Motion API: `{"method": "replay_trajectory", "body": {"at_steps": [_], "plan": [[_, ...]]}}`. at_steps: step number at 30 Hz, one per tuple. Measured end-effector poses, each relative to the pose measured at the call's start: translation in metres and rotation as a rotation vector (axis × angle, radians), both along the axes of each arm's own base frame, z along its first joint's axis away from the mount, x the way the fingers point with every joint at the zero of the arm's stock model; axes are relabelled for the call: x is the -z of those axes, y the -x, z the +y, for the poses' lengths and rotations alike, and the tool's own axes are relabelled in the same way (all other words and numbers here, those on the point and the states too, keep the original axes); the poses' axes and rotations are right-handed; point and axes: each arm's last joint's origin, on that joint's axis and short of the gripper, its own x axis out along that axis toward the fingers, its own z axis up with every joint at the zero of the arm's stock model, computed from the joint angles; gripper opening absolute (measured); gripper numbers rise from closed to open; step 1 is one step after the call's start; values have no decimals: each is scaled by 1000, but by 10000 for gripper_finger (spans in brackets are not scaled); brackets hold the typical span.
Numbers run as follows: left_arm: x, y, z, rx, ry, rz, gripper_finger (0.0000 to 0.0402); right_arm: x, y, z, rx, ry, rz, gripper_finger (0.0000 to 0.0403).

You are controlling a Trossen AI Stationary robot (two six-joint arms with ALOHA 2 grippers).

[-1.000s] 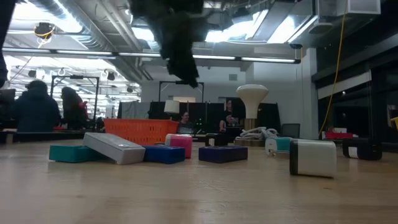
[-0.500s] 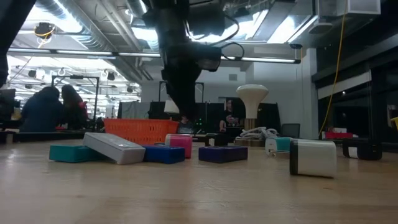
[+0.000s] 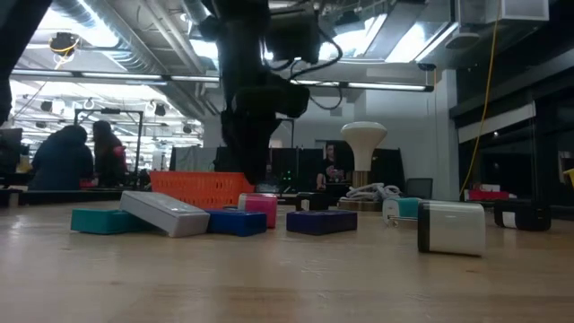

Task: Pick & Place Office items
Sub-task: Put the purple charger adapter into the orange basket

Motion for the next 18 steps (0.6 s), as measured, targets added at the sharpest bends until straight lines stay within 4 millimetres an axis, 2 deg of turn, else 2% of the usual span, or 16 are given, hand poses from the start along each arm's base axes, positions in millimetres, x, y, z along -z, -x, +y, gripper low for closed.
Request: {"method": "replay_trajectory", "body": {"at_steps": [13,18], "plan": [[16,-3,-1,0,26,-37,191,0,0,0,0,3,2,171],[36,-8,-2,-4,56,-7,191,0,0,0,0,3,3,171]]}}
